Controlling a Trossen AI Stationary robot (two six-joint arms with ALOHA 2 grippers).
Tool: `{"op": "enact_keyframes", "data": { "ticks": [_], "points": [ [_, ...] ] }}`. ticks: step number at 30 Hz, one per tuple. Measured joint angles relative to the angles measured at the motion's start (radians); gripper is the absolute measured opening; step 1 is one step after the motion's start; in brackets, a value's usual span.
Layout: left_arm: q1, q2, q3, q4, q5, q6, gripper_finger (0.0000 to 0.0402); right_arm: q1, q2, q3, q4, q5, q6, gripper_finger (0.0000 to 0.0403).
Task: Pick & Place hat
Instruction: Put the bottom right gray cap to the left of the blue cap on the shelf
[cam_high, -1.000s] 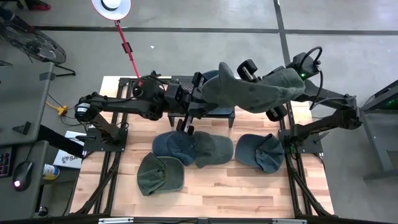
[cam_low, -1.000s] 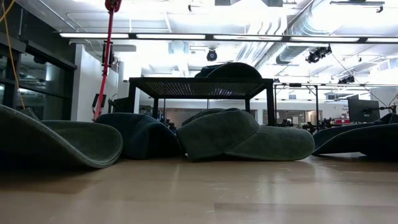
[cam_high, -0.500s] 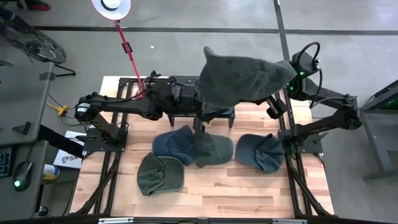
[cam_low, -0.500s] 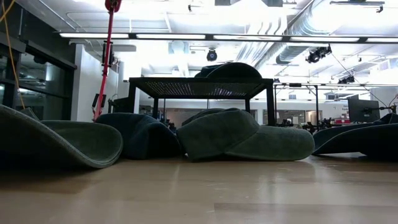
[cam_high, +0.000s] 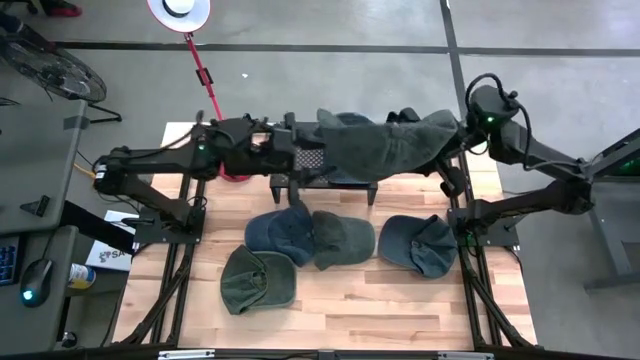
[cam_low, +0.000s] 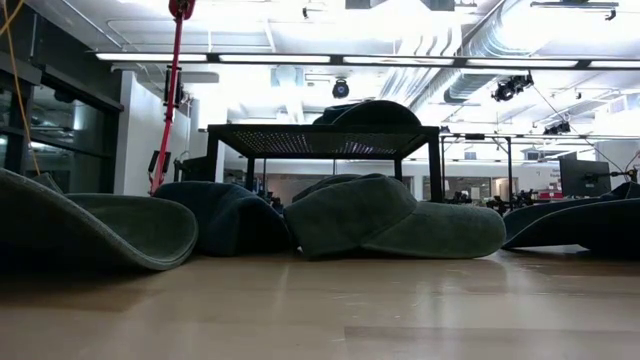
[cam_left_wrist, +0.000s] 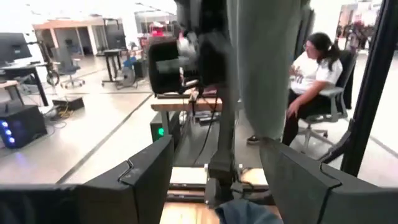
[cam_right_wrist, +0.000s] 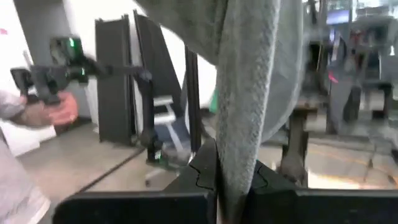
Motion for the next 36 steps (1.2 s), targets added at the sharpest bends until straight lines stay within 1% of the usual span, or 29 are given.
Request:
{"op": "enact_keyframes", "data": {
  "ticks": [1,3,6,9,14,15,19,27,32,36],
  "points": [
    [0.0,-0.015,0.0,-0.03,0.0,0.0,0.0238,0.0,-0.008,-0.002,-0.057,0.018,-0.01,0.0002],
    [-0.001,-0.034,0.001,-0.072,0.002,0.003,0.0238,0.002,-0.012,-0.002,-0.116,0.044,-0.021,0.0002],
    [-0.001,-0.051,0.001,-0.128,0.026,0.019,0.0238,0.004,-0.013,-0.003,-0.236,0.06,-0.029,0.0002],
    [-0.001,-0.057,0.001,-0.145,0.028,0.033,0.0238,0.02,-0.009,-0.002,-0.337,0.103,-0.064,0.0002],
    [-0.001,-0.071,0.001,-0.22,-0.052,0.061,0.0238,0.061,0.005,-0.002,-0.415,0.141,-0.091,0.0002],
    [0.0,-0.072,0.0,-0.235,-0.053,0.061,0.0238,0.069,0.005,-0.002,-0.426,0.154,-0.091,0.0002],
    [0.0,-0.077,0.0,-0.273,-0.001,0.059,0.0238,0.091,0.007,-0.002,-0.486,0.208,-0.094,0.0002],
    [0.0,-0.076,0.0,-0.371,0.096,0.044,0.0238,0.092,0.011,-0.002,-0.61,0.215,-0.093,0.0002],
    [0.0,-0.076,0.0,-0.415,0.204,0.017,0.0238,0.092,0.011,-0.002,-0.689,0.215,-0.092,0.0002],
    [-0.001,-0.076,0.0,-0.416,0.235,0.016,0.0238,0.103,0.018,-0.002,-0.707,0.215,-0.071,0.0002]
  ]
}}
